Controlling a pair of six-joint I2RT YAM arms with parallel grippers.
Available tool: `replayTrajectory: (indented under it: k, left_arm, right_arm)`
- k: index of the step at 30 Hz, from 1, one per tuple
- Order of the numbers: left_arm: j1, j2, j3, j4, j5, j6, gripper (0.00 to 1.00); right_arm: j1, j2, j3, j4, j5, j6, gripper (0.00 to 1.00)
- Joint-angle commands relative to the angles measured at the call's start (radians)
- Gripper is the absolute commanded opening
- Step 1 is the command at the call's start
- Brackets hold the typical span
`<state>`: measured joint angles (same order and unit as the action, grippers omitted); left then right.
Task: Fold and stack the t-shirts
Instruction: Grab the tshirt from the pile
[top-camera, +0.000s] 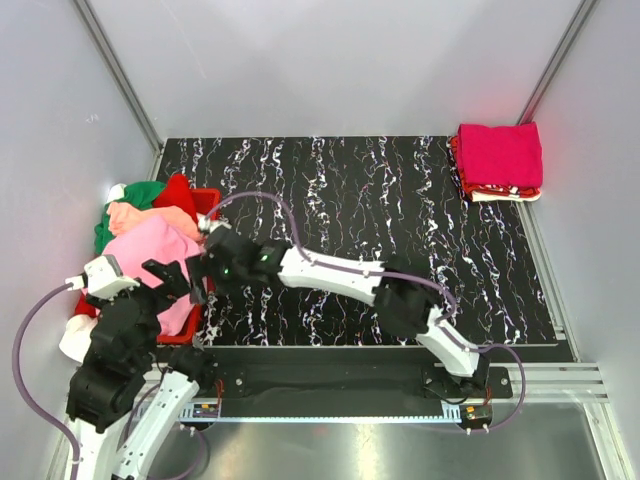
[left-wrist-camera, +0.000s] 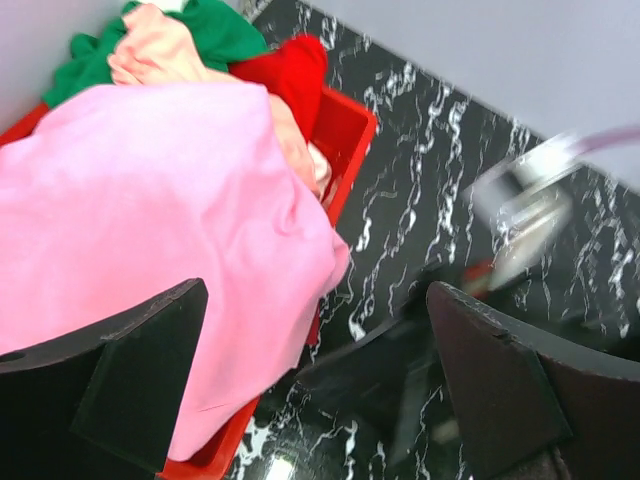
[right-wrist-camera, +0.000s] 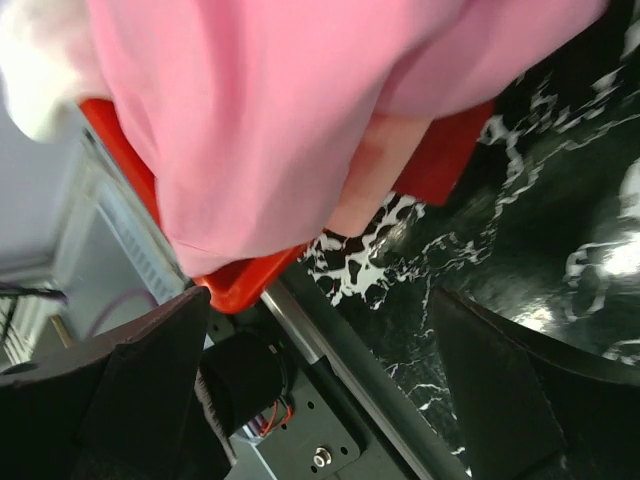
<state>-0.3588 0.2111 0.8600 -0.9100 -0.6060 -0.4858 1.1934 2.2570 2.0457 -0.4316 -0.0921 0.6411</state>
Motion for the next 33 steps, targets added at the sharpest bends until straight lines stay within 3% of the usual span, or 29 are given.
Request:
replayTrajectory:
  k: [1,14,21,24,28,33]
  left_arm:
    - [0.003,-0.006,0.005,0.019,-0.074,-0.022,0.99]
    - [0.017,0.007,0.013,0.010,-0.069,-0.027,0.99]
    - [0.029,-0.009,0.013,0.005,-0.078,-0.033,0.99]
    - [0.032,-0.009,0.013,0.003,-0.078,-0.034,0.99]
    - [0.038,-0.012,0.011,0.006,-0.072,-0.030,0.99]
    - [0.044,-0.009,0.010,0.014,-0.060,-0.023,0.99]
  right_arm:
    - [0.018,0.047,0.152,-0.068,-0.026,-0.017,0.97]
    - [0.032,0.124,0.294,-0.058,0.031,-0.027,0.94]
    - [0.006,0.282,0.487,-0.131,0.032,-0.005,0.89]
    - [0.000,0.306,0.501,-0.105,0.019,0.011,0.80]
    - [-0.012,0.322,0.510,-0.105,0.011,0.023,0.76]
    - [-0.017,0.337,0.513,-0.081,-0.012,0.035,0.42]
